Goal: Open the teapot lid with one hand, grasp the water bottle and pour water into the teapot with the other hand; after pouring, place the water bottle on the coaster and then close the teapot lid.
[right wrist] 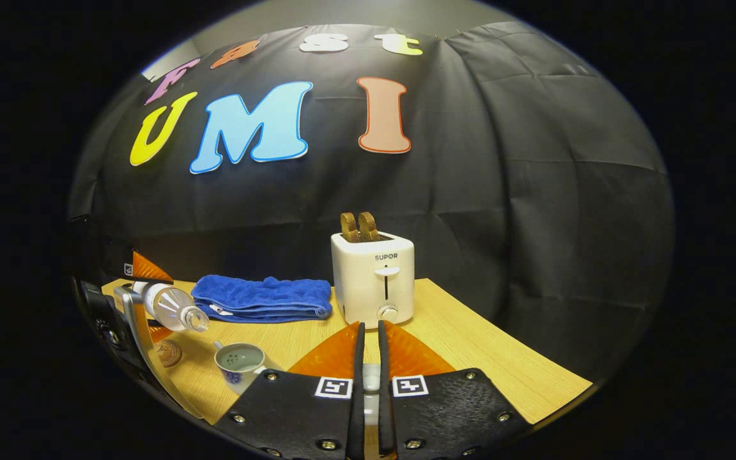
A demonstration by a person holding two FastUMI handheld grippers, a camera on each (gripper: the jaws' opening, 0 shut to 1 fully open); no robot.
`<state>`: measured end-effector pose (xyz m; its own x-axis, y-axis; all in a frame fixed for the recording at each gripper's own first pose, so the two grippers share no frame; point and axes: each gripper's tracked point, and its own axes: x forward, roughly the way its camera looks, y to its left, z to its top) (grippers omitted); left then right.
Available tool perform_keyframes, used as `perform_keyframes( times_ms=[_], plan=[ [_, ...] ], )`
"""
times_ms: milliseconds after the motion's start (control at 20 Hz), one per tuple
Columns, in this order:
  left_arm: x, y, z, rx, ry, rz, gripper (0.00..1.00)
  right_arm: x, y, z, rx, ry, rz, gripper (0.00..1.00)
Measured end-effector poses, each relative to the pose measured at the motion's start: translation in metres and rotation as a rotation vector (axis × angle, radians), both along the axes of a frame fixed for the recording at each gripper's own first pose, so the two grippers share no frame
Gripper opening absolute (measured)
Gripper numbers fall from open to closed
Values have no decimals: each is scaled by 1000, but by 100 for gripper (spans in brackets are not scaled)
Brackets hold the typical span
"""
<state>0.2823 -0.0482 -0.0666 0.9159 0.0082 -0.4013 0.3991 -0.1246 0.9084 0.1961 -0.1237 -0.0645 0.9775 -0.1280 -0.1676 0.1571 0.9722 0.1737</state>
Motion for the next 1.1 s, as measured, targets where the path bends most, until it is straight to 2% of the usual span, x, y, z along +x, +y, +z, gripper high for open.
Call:
perform_keyframes(
  times_ms=[400,650,700,750,1100],
  plan=[
    [-1,-16,7,220,32,-47,87,0,-1,1,26,-7,3,8],
    [-4,-18,11,313,29,-65,87,-1,-2,3,34,-8,4,9],
    [-2,-18,12,336,25,-68,80,-1,-2,2,36,-8,3,8],
    [-1,-18,15,360,15,-75,87,-1,-2,3,38,-9,4,8],
    [-2,-21,25,448,9,-85,86,-2,0,3,34,-10,5,8]
  ],
)
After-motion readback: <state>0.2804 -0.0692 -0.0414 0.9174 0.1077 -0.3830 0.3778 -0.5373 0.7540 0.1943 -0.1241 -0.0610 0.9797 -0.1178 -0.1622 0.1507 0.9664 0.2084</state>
